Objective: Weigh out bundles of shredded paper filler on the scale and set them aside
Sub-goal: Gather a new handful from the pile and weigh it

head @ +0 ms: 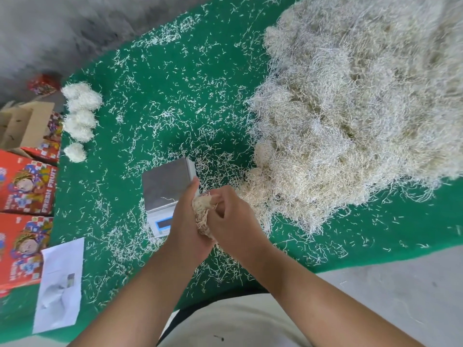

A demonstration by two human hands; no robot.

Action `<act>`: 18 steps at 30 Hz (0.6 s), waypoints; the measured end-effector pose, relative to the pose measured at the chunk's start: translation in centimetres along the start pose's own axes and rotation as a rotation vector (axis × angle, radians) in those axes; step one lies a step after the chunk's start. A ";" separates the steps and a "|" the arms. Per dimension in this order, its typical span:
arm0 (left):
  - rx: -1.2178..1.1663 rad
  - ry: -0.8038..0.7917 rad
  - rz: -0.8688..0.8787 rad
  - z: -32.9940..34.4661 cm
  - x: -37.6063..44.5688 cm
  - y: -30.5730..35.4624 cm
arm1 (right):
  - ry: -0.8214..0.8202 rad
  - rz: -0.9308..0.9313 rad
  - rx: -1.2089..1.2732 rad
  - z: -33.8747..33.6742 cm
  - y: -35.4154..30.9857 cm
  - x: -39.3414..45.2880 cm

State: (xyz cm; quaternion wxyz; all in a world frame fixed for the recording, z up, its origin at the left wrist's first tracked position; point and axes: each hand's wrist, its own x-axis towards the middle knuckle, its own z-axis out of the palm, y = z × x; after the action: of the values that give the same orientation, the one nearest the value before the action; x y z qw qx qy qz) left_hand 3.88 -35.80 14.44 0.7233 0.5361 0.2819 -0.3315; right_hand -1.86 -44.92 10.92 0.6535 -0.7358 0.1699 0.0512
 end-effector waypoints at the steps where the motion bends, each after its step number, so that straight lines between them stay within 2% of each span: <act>1: -0.002 -0.013 0.007 0.0 -0.2 0.2 | 0.028 0.013 0.030 0.0 -0.1 0.2; 3: 0.017 -0.019 0.041 -0.3 -0.3 1.1 | 0.024 0.083 0.119 -0.2 -0.3 0.6; 5: 0.133 0.005 0.078 -0.8 -0.3 1.9 | -0.018 0.179 0.228 -0.1 0.0 1.0; 7: 0.293 0.132 0.203 -1.0 -0.3 2.8 | -0.104 0.273 0.400 0.4 0.1 1.2; 10: 0.371 0.270 0.496 -1.2 -0.3 4.8 | -0.227 0.476 0.907 2.1 0.4 1.2; 13: 0.483 0.288 0.629 -1.1 -0.2 7.0 | -0.275 0.670 1.332 3.9 0.7 1.0; 15: 0.548 0.226 0.732 -1.2 -0.5 7.5 | -0.342 0.682 1.485 5.2 0.2 1.0; 18: 0.804 0.199 0.808 -1.4 -2.2 5.0 | -0.324 0.591 1.511 7.0 -3.1 1.6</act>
State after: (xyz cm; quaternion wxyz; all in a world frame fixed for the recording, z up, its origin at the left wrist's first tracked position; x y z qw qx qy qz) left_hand 6.36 -33.08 18.64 0.5018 0.8626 -0.0265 -0.0581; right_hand 1.61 -38.06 12.38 0.9480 -0.0066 0.2487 0.1983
